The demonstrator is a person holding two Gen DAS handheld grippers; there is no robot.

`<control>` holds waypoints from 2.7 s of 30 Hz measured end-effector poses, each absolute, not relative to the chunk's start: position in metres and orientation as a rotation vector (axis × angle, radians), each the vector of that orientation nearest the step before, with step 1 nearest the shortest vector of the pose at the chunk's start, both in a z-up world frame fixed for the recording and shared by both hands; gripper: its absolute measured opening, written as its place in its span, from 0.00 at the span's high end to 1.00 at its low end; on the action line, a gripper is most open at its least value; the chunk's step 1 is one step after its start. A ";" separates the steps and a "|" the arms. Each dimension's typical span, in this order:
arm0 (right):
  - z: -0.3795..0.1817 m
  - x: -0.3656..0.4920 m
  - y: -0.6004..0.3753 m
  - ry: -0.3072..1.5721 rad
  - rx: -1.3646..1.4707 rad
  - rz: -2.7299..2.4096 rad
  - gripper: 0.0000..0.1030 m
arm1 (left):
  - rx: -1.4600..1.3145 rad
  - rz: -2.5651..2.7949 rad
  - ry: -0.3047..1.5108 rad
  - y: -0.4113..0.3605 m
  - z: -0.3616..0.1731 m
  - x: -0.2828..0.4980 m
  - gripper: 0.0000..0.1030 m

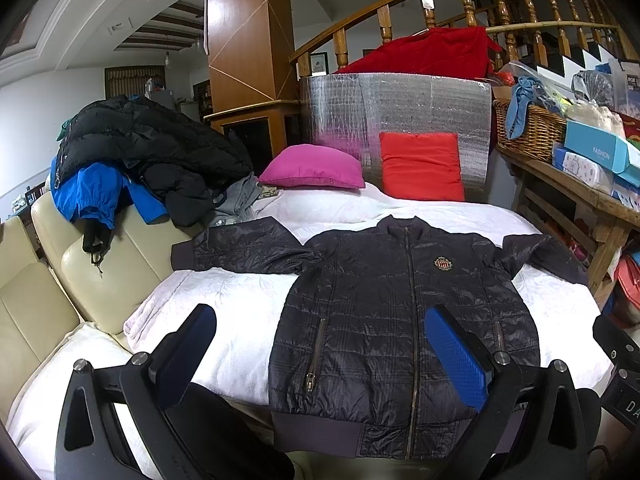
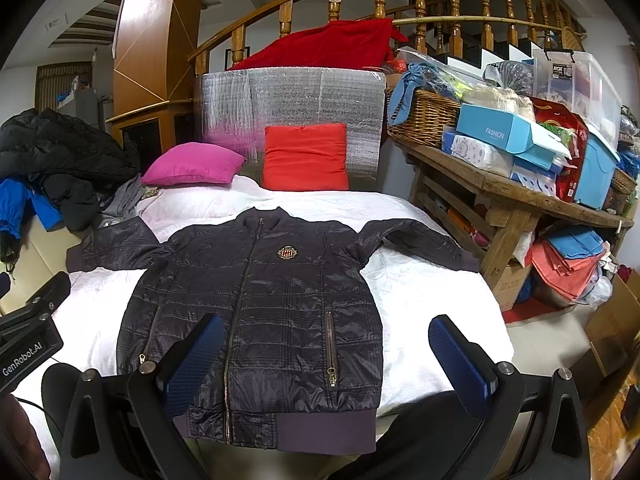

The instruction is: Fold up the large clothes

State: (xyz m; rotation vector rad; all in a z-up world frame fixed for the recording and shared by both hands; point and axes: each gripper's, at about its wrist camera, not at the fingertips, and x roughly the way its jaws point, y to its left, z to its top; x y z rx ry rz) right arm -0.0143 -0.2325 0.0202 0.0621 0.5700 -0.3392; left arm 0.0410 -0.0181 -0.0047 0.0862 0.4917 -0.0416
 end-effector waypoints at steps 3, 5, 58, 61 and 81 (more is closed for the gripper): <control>0.020 -0.014 -0.233 0.570 0.061 -0.340 0.00 | 0.087 -0.043 0.492 -0.018 -0.005 0.041 0.00; 0.019 -0.014 -0.232 0.571 0.061 -0.339 0.00 | 0.087 -0.042 0.493 -0.017 -0.005 0.042 0.00; -0.129 0.159 -0.549 0.516 1.078 -0.299 0.00 | 0.274 -0.037 0.992 -0.067 -0.177 0.328 0.00; -0.167 0.175 -0.607 0.447 1.309 -0.296 0.00 | 0.264 -0.052 1.047 -0.083 -0.201 0.361 0.00; -0.220 0.295 -0.698 0.488 1.379 -0.531 0.55 | 0.206 -0.133 0.945 -0.096 -0.205 0.396 0.00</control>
